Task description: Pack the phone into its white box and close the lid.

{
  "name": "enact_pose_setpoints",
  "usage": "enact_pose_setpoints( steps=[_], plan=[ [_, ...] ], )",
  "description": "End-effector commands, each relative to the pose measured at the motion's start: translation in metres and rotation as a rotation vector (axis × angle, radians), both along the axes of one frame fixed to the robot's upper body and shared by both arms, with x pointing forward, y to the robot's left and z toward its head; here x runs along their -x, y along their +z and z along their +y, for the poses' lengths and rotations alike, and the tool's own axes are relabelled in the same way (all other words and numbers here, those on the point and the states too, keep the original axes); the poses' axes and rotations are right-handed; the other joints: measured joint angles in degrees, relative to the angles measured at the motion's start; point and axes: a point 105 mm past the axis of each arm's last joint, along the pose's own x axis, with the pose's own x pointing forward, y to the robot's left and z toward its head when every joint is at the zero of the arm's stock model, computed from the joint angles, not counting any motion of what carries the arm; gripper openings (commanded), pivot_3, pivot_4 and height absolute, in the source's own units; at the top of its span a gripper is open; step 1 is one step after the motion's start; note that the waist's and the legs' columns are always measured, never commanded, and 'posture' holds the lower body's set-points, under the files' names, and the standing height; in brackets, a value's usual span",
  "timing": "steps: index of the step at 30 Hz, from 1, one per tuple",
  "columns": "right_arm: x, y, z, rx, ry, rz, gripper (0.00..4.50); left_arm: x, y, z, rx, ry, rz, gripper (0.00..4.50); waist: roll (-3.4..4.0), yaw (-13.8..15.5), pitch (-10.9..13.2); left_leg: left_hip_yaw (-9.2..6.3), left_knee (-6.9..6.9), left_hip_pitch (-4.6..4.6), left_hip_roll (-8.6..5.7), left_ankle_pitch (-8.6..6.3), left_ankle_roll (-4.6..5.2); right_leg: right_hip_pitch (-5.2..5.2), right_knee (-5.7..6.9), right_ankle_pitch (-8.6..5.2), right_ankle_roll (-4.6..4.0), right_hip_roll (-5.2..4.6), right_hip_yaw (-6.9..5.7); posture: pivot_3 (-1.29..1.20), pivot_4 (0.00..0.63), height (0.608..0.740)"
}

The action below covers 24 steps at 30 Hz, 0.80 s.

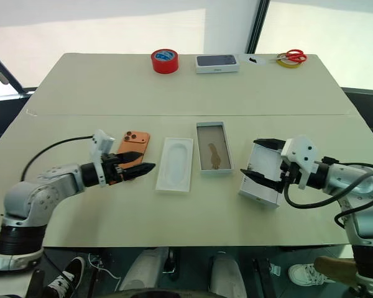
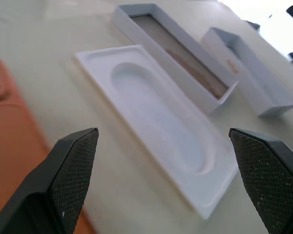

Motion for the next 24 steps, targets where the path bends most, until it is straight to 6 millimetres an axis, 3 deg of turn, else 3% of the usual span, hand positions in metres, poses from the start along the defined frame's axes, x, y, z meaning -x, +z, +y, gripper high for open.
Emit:
enact_pose_setpoints(
  steps=[1,7,14,19,24],
  plan=[
    [0.003,0.008,0.007,0.005,0.03,-0.031,4.45,0.001,0.009,-0.012,0.091,-0.023,0.096,4.5,0.0,0.01,0.0,0.0,0.0,0.0,0.0,0.02,-0.01,0.01,0.0,0.0,0.0,0.0,0.0,0.0,0.15,0.735],
    [0.002,0.006,0.007,0.009,0.022,-0.03,4.45,-0.009,0.002,-0.017,0.09,0.038,0.199,4.5,0.0,-0.11,0.0,0.01,0.02,0.01,0.01,0.17,-0.2,0.27,0.01,0.0,0.02,0.07,0.0,0.0,0.15,0.735],
    [0.003,0.0,0.0,0.012,0.001,-0.022,4.45,-0.008,0.005,-0.017,0.042,0.049,0.166,4.5,-0.01,0.04,0.01,0.0,0.03,0.01,0.02,0.2,-0.26,0.29,0.0,0.0,0.01,0.07,-0.01,0.0,0.15,0.735],
    [0.002,-0.001,-0.001,0.011,-0.004,-0.029,4.45,-0.016,-0.009,-0.014,0.025,0.122,0.207,4.5,0.0,-0.03,0.0,0.0,0.03,0.01,0.02,0.19,-0.29,0.28,0.0,0.0,0.01,0.06,0.0,0.0,0.15,0.735],
    [-0.002,-0.001,0.0,0.009,-0.003,-0.034,4.45,-0.02,-0.013,-0.029,0.109,0.107,0.309,4.5,-0.02,0.15,0.0,-0.01,0.07,0.02,0.02,0.19,-0.28,0.26,-0.01,0.0,0.01,0.06,-0.01,0.0,0.15,0.735]
  ],
)
